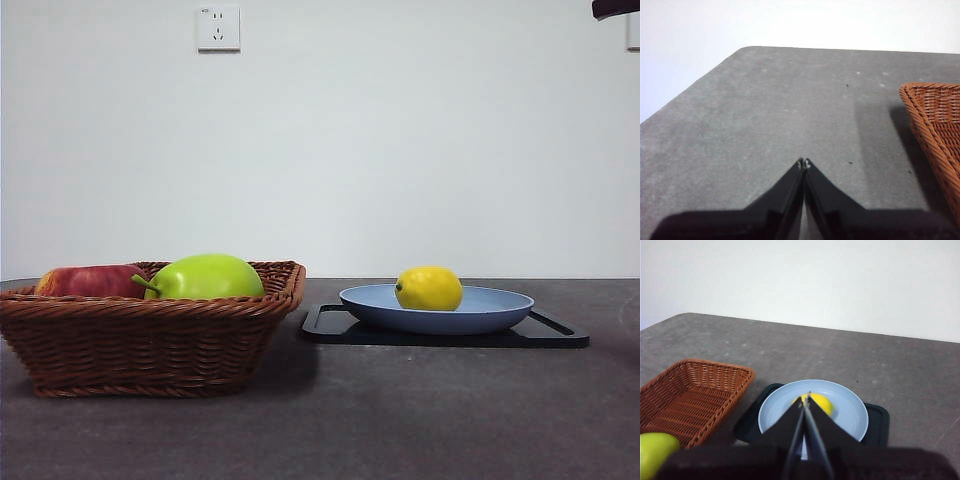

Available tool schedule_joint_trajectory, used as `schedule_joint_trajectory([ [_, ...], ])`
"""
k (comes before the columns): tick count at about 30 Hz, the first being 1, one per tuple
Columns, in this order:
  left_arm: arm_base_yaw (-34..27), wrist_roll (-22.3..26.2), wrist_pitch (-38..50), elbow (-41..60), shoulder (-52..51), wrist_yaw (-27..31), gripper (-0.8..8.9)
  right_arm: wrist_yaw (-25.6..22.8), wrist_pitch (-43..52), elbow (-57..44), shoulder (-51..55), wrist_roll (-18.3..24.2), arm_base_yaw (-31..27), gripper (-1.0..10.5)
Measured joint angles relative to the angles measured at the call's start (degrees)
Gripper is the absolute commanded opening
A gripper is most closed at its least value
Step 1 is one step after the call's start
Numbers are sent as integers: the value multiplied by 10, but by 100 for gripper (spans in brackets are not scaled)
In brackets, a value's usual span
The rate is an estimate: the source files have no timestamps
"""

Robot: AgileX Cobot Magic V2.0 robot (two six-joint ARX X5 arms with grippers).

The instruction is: Take the lemon from the basket,put the lemon in the plate,hand out the plate

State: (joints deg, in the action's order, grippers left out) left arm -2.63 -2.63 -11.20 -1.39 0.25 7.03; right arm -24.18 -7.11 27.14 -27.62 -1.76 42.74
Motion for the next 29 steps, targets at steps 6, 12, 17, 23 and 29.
schedule_joint_trajectory([
  [6, 0, 0, 0, 0, 0, 0, 8, -7, -2, 0, 2, 15, 0, 3],
  [12, 0, 0, 0, 0, 0, 0, 8, 33, -19, -29, 63, 60, -53, 3],
  [17, 0, 0, 0, 0, 0, 0, 8, 206, -14, -120, 130, 69, -183, 3],
  [23, 0, 0, 0, 0, 0, 0, 8, 298, -15, -194, 189, 70, -317, 3],
  [29, 0, 0, 0, 0, 0, 0, 8, 301, -14, -232, 223, 70, -370, 3],
])
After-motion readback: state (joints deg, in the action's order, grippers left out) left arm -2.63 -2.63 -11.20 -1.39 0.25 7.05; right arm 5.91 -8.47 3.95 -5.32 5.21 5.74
